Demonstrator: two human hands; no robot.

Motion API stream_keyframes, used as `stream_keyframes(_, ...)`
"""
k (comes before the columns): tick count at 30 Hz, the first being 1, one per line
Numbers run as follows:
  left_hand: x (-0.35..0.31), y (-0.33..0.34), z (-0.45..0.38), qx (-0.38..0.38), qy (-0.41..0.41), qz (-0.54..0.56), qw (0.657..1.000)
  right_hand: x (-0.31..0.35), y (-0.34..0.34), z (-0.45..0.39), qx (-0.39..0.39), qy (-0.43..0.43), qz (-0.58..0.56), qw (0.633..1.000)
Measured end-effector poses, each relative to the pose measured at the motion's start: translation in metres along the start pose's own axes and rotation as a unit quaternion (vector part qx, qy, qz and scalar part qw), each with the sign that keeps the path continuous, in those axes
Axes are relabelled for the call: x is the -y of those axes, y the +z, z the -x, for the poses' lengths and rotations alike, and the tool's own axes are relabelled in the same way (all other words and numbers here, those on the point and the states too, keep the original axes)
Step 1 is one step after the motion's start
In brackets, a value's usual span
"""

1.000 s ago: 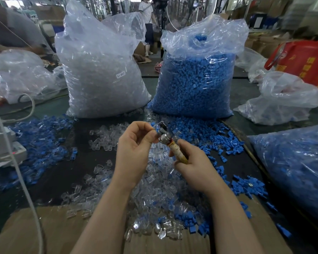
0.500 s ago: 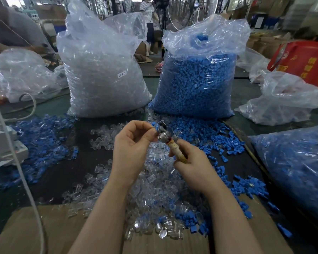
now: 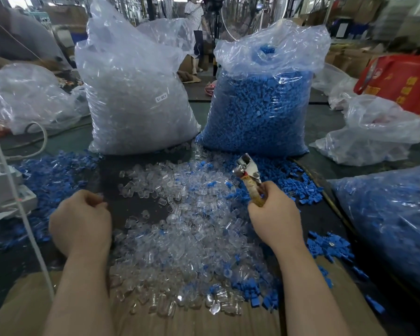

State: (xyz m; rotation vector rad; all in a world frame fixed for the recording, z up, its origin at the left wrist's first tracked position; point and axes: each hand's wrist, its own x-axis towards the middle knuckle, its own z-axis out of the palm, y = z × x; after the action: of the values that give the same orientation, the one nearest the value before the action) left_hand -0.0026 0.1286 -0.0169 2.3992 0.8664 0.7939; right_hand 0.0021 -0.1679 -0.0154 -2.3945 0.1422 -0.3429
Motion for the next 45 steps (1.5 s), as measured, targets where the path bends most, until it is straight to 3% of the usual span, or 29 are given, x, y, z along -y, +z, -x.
stream_keyframes(7,0.008,0.007,-0.003,0.047,-0.033,-0.085,0.995,-0.006,-0.004,-0.001,-0.025,0.092,0.123,0.988)
stream_keyframes(10,-0.001,0.006,-0.002,0.056,-0.036,-0.182,0.981,-0.004,-0.003,0.002,-0.015,0.106,0.157,0.982)
stream_keyframes(14,-0.026,0.004,0.005,0.073,0.047,-0.188,0.978,-0.003,0.000,0.002,0.007,0.105,0.196,0.975)
stream_keyframes(17,-0.046,0.007,0.015,0.160,0.118,-0.133,0.971,-0.002,0.001,0.002,0.029,0.103,0.211,0.972)
stream_keyframes(20,-0.060,0.014,0.032,0.284,0.141,-0.106,0.943,-0.002,0.002,0.003,0.032,0.100,0.214,0.971)
stream_keyframes(22,-0.064,0.018,0.041,0.325,0.147,-0.065,0.932,-0.002,0.002,0.002,0.025,0.102,0.211,0.972)
stream_keyframes(27,-0.067,0.019,0.046,0.333,0.177,0.013,0.926,-0.001,0.001,0.002,0.019,0.122,0.211,0.970)
stream_keyframes(45,-0.067,0.018,0.047,0.323,0.170,0.042,0.930,0.000,0.003,0.003,0.006,0.103,0.184,0.978)
